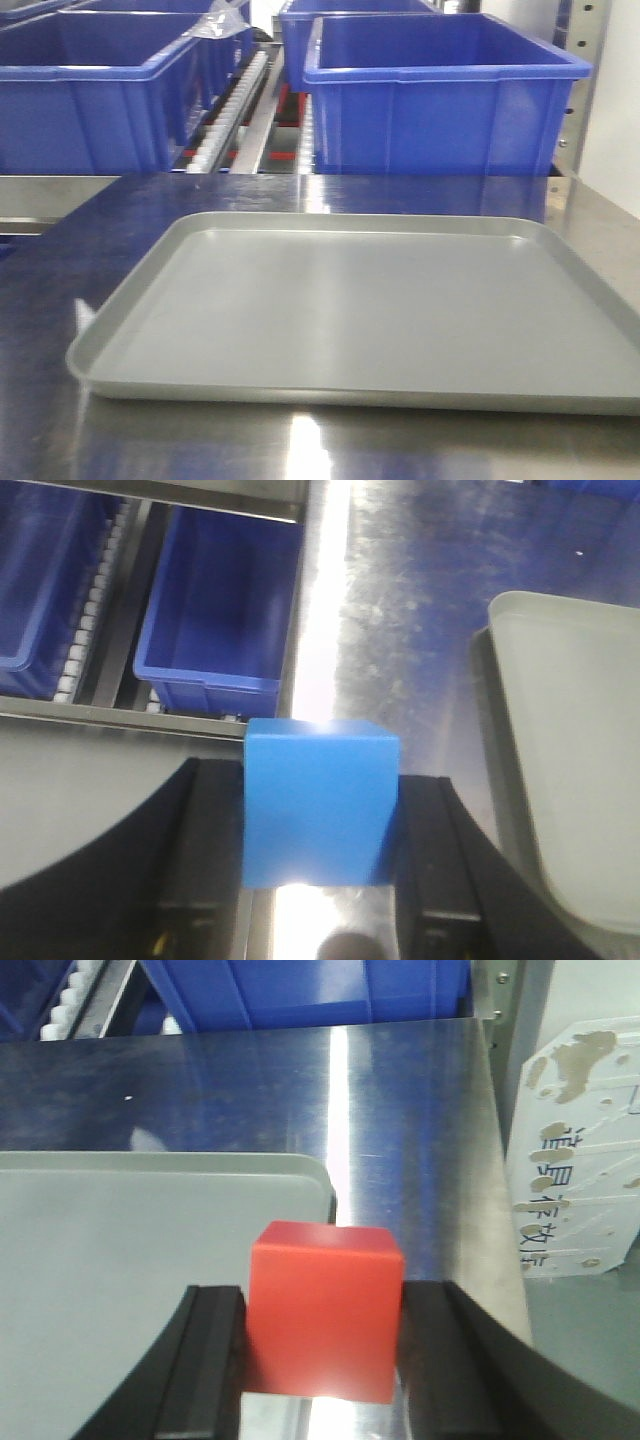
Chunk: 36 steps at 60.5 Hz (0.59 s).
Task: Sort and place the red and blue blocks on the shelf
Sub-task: 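Drive the base away from the counter holding both cubes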
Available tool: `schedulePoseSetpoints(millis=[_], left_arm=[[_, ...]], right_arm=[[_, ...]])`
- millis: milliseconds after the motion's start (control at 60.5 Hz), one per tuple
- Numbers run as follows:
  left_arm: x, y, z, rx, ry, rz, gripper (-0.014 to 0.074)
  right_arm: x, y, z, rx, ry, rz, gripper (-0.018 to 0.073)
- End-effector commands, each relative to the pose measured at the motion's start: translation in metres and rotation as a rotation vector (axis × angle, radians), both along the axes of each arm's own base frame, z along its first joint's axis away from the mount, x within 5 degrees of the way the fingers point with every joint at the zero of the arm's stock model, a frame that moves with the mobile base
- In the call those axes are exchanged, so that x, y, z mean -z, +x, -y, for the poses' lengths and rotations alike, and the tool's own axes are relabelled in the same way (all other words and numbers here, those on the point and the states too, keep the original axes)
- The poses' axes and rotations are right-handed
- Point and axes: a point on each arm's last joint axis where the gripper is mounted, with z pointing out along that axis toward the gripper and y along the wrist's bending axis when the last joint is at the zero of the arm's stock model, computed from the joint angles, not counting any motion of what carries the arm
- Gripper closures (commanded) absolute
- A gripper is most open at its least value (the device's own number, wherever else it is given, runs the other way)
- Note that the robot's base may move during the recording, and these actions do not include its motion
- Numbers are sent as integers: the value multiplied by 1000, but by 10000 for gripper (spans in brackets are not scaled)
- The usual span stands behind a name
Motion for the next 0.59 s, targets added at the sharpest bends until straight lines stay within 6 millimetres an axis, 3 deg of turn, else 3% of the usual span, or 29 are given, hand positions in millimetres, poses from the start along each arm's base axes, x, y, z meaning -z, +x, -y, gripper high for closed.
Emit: schedulePoseSetpoints(millis=[0,578], left_arm=[[-15,4,2,8,-22,101,472],[-15,4,2,8,-22,101,472]], right_arm=[[-17,3,1,11,6,116,510],[-17,3,1,11,6,116,510]])
